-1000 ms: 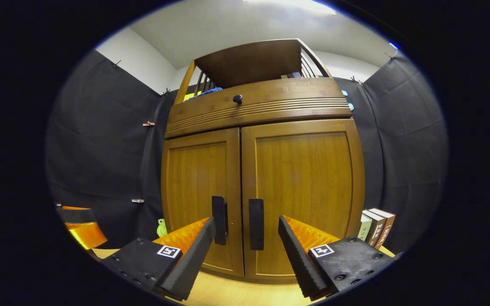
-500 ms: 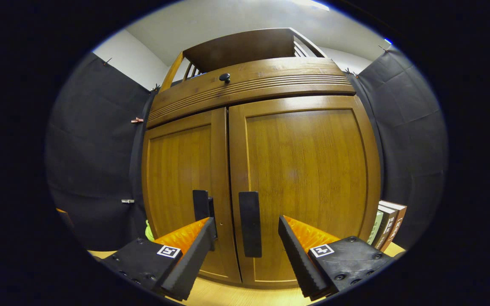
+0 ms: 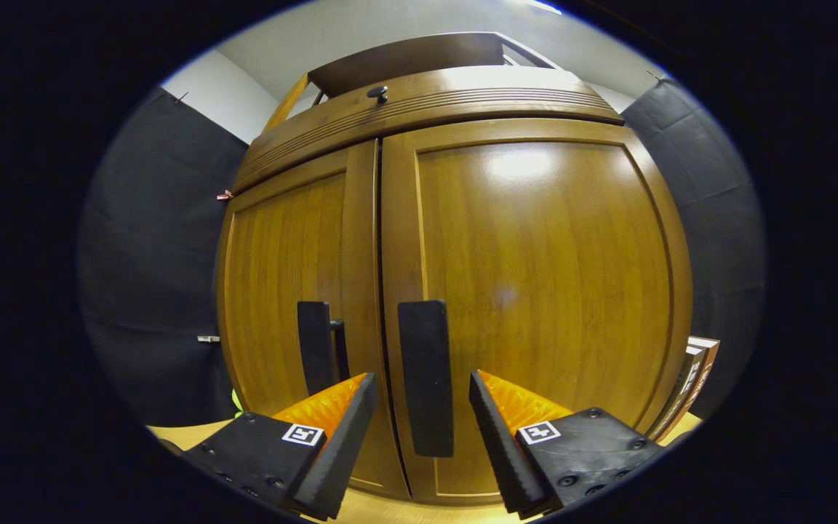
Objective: Open the right door of the double-door shoe cabinet with the right hand, and open the left door with the left hand.
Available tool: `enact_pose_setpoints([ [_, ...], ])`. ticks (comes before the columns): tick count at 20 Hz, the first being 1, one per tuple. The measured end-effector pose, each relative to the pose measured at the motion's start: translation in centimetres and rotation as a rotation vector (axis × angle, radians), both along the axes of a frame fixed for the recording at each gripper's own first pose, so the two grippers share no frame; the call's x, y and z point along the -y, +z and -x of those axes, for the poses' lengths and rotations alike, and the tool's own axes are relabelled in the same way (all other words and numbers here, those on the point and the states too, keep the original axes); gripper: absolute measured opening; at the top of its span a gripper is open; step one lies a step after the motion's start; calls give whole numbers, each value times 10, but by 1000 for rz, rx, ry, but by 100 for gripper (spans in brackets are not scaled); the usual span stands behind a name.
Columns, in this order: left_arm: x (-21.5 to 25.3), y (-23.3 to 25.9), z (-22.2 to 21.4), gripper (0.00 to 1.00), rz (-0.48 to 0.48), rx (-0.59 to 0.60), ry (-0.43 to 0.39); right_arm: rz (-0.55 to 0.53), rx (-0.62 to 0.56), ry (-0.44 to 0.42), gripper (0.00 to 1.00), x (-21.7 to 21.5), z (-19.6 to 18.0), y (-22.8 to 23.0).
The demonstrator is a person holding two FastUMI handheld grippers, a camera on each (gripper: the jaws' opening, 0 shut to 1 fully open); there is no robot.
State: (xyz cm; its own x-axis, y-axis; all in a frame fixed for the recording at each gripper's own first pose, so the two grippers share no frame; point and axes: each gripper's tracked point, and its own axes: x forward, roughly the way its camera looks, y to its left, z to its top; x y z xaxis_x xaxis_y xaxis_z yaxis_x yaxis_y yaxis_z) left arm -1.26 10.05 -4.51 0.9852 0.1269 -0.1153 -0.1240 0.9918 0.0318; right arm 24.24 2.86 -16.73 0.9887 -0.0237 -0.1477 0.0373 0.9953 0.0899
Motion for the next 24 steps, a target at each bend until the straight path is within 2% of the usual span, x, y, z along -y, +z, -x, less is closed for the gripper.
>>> enact_pose_setpoints([
  [2, -3, -4, 1, 94, -4, -9, 7, 18, 3, -27, 82, 3, -4, -5],
  [3, -4, -4, 1, 94, -3, -12, 7, 27, 8, -40, 68, 7, -7, -7],
  [7, -8, -6, 3, 94, 5, -10, 13, 55, 15, -66, 36, 10, -8, -7],
  [9, -10, -6, 5, 94, 13, -7, 18, 59, 1, -61, 25, 9, -6, -6],
  [14, -7, -5, 9, 94, 22, -1, 5, 69, -29, -39, 26, 7, 5, -5],
  [15, -5, -4, 10, 94, 22, -1, -1, 73, -31, -38, 30, 7, 10, -4],
  [16, -4, -4, 11, 94, 22, 0, -5, 80, -31, -36, 26, 6, 14, -2],
  [17, -2, -3, 12, 94, 23, 2, -10, 88, -32, -32, 30, 5, 20, 0],
  [18, 3, -3, 13, 94, 24, 6, -17, 88, -32, -27, 30, 5, 25, 3],
  [19, 6, -1, 13, 94, 26, 11, -24, 83, -33, -18, 26, 4, 31, 3],
  [24, 33, 0, 11, 94, 45, 29, -78, 75, -37, 34, 26, 6, 66, 16],
])
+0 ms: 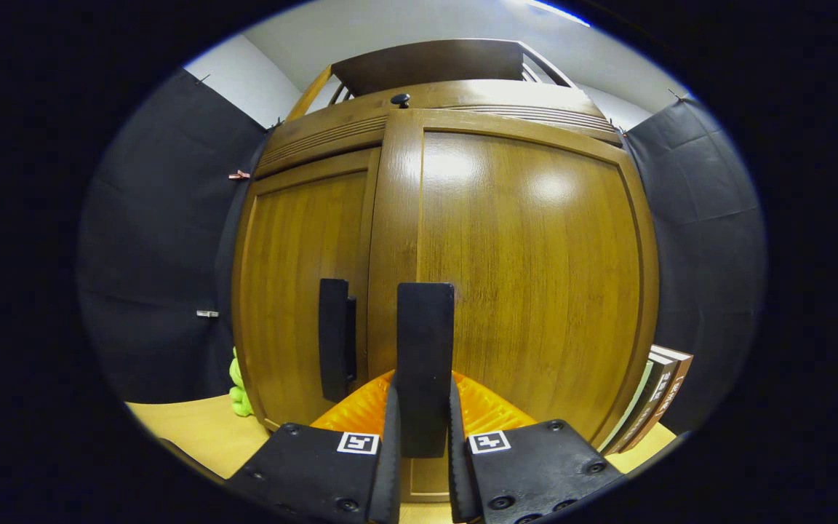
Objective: Open the right door of the double-door shoe cabinet with the right hand, and open the left door with the left hand.
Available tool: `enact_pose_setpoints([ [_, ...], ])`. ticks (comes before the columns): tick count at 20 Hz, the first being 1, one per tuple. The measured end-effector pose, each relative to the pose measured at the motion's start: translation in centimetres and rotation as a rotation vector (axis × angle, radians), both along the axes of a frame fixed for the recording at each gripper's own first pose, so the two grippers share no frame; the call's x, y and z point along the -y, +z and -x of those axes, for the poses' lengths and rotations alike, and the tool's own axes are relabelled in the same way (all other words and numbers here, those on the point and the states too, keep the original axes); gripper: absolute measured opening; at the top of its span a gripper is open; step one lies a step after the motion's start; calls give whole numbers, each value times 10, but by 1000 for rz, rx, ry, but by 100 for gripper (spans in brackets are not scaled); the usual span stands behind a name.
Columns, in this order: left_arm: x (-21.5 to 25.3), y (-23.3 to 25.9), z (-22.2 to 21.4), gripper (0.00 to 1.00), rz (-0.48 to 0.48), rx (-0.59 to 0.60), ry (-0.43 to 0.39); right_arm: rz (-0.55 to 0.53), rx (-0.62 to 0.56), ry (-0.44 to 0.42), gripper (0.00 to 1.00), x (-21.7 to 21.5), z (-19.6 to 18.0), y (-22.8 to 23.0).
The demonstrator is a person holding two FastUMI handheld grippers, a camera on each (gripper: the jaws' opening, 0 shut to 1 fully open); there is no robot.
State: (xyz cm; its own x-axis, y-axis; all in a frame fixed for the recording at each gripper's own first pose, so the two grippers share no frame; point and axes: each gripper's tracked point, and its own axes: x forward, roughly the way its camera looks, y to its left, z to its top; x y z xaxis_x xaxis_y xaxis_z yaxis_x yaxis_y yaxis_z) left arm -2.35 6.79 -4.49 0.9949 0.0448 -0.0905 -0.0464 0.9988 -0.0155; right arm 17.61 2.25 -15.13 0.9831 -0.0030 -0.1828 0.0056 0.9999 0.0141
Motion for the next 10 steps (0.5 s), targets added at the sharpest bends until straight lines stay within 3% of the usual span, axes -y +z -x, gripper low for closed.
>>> enact_pose_setpoints([
  [3, 20, 2, -7, 94, 25, 22, -39, -3, -2, 42, 26, 4, 23, 7],
  [4, 27, 3, -9, 94, 34, 27, -53, -2, -2, 55, 30, 5, 30, 10],
  [5, 34, 3, -12, 94, 43, 30, -67, -5, -3, 66, 26, 7, 37, 12],
  [6, 42, 2, -13, 94, 51, 29, -80, -8, -2, 75, 30, 10, 44, 15],
  [9, 61, -1, -19, 94, 67, 13, -108, -11, -5, 95, 26, 17, 66, 21],
  [10, 66, -4, -22, 94, 68, 9, -115, -14, -7, 99, 30, 20, 71, 23],
])
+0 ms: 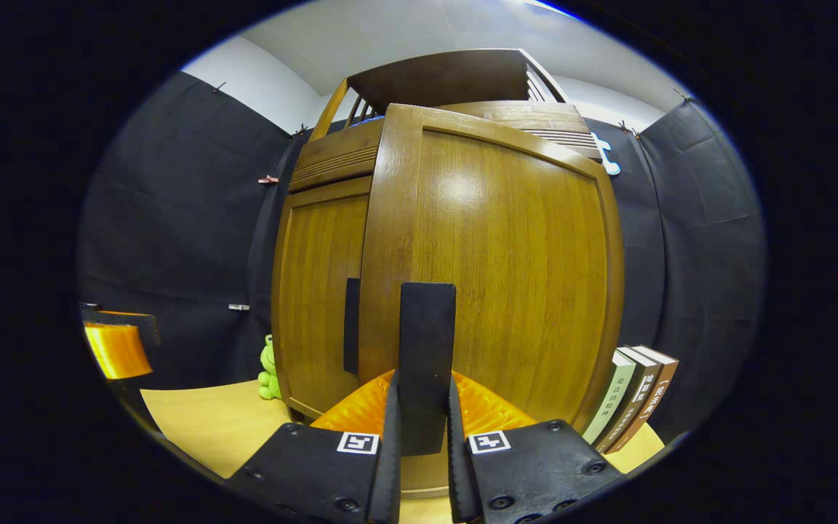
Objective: Open the right door of the double-door shoe cabinet with the right hand, and open the left door with the left hand.
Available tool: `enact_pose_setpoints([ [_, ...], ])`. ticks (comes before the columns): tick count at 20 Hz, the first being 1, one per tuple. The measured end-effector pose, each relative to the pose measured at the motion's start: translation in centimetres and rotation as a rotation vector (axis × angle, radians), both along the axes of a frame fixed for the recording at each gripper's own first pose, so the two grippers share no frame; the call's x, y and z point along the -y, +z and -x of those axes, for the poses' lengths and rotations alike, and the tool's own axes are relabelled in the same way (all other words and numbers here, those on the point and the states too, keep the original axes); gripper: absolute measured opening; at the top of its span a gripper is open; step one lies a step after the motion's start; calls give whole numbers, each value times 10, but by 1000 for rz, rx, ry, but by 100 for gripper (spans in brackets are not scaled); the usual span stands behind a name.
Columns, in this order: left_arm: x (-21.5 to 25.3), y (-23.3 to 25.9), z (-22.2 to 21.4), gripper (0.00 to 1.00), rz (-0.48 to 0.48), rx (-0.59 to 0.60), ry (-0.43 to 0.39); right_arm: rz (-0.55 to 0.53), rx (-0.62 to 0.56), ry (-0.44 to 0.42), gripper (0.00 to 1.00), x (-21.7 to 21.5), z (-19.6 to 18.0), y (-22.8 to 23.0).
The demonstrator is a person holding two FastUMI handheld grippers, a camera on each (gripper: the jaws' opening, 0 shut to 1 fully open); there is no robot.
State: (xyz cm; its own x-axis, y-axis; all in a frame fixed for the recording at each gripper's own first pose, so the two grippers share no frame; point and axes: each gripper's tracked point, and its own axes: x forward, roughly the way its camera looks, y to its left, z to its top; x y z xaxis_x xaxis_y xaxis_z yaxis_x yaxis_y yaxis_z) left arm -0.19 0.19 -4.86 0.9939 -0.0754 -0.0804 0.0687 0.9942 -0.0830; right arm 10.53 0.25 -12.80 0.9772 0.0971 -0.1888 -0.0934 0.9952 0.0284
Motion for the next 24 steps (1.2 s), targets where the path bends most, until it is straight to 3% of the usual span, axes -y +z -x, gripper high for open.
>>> enact_pose_setpoints([
  [3, 18, -3, -2, 94, -7, -8, -28, -3, 8, -3, 26, 12, 19, 6],
  [4, 25, -4, -2, 94, -5, -8, -42, -1, 9, -6, 30, 15, 24, 8],
  [18, 74, 5, 21, 94, -1, 11, -144, 10, -1, -84, 30, 63, 70, 23],
  [19, 78, 5, 22, 94, 0, 11, -152, 17, -1, -93, 25, 68, 75, 23],
  [24, 103, 0, 26, 94, -10, 6, -209, 32, -12, -143, 29, 92, 93, 24],
])
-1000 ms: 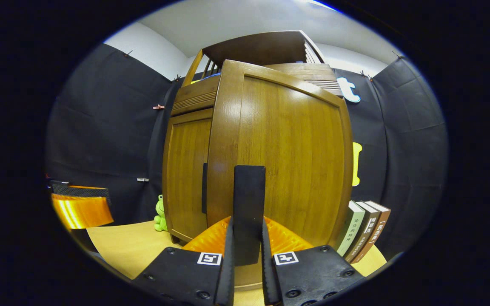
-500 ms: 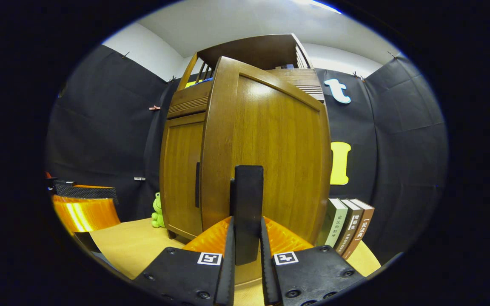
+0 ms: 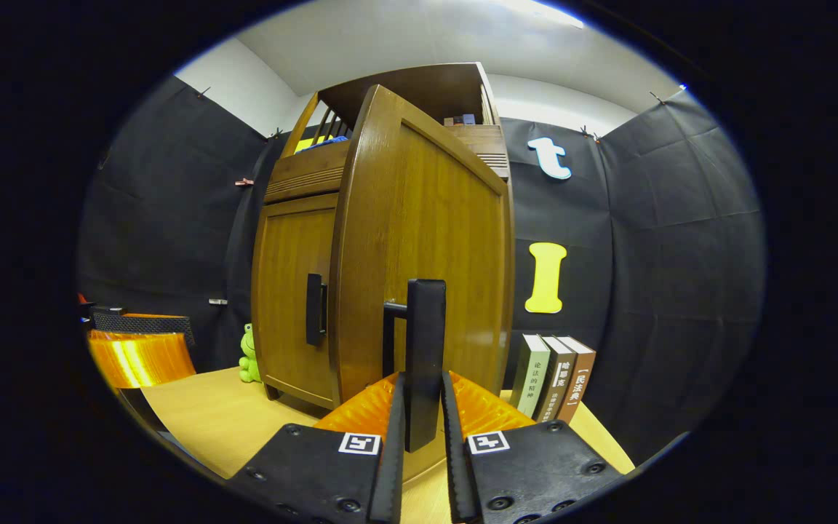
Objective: Open the right door of the double-door shoe cabinet with the right hand, and open the left door with the left hand.
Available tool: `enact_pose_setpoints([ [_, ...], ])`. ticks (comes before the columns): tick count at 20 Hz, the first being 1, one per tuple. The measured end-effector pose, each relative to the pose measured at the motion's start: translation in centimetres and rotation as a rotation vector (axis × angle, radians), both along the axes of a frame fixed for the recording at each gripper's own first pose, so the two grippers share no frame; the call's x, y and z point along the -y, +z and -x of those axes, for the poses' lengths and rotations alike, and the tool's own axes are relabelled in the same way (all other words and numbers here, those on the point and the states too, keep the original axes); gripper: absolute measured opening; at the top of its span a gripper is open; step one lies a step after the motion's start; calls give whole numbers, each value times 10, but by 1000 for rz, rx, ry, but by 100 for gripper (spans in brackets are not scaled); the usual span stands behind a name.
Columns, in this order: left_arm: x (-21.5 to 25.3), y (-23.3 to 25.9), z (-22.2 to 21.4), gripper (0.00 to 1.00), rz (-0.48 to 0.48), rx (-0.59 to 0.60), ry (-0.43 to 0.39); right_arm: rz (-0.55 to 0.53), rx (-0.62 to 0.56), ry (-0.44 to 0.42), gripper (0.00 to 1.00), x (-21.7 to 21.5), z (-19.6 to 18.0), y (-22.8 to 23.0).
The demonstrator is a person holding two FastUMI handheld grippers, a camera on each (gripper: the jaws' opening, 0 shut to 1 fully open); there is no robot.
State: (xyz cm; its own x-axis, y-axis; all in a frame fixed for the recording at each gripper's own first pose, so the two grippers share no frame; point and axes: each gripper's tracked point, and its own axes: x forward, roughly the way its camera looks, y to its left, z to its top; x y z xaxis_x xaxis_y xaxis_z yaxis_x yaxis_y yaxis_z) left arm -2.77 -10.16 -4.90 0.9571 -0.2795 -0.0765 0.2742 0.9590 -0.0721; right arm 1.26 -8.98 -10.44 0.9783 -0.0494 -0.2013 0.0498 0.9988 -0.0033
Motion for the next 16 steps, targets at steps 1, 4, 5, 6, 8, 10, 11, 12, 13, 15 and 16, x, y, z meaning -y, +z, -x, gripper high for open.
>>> enact_pose_setpoints([
  [1, 5, -1, 1, 94, 0, -4, -13, -2, -3, -10, 29, 6, 3, 0],
  [4, 15, -1, -5, 90, 14, -13, -51, -1, -3, -40, 24, 27, 7, 5],
  [5, 17, 1, -8, 94, 20, -10, -54, 14, -2, -60, 24, 36, 8, 7],
  [6, 21, -2, -10, 94, 26, -10, -58, 34, -4, -80, 24, 45, 10, 8],
  [8, 32, -6, -14, 94, 34, -12, -64, 63, -2, -110, 22, 61, 15, 10],
  [10, 39, -7, -17, 90, 42, -15, -74, 57, 5, -109, 14, 66, 21, 16],
  [11, 43, -7, -18, 90, 46, -17, -81, 58, 7, -108, 33, 66, 24, 17],
  [12, 47, -7, -19, 90, 47, -19, -89, 68, 7, -112, 24, 70, 28, 18],
  [13, 50, -7, -20, 94, 47, -21, -95, 79, 9, -120, 24, 74, 31, 19],
  [15, 57, -8, -20, 94, 44, -24, -108, 93, 9, -143, 24, 82, 38, 21],
  [16, 60, -10, -20, 94, 44, -26, -115, 99, 9, -158, 24, 87, 41, 23],
])
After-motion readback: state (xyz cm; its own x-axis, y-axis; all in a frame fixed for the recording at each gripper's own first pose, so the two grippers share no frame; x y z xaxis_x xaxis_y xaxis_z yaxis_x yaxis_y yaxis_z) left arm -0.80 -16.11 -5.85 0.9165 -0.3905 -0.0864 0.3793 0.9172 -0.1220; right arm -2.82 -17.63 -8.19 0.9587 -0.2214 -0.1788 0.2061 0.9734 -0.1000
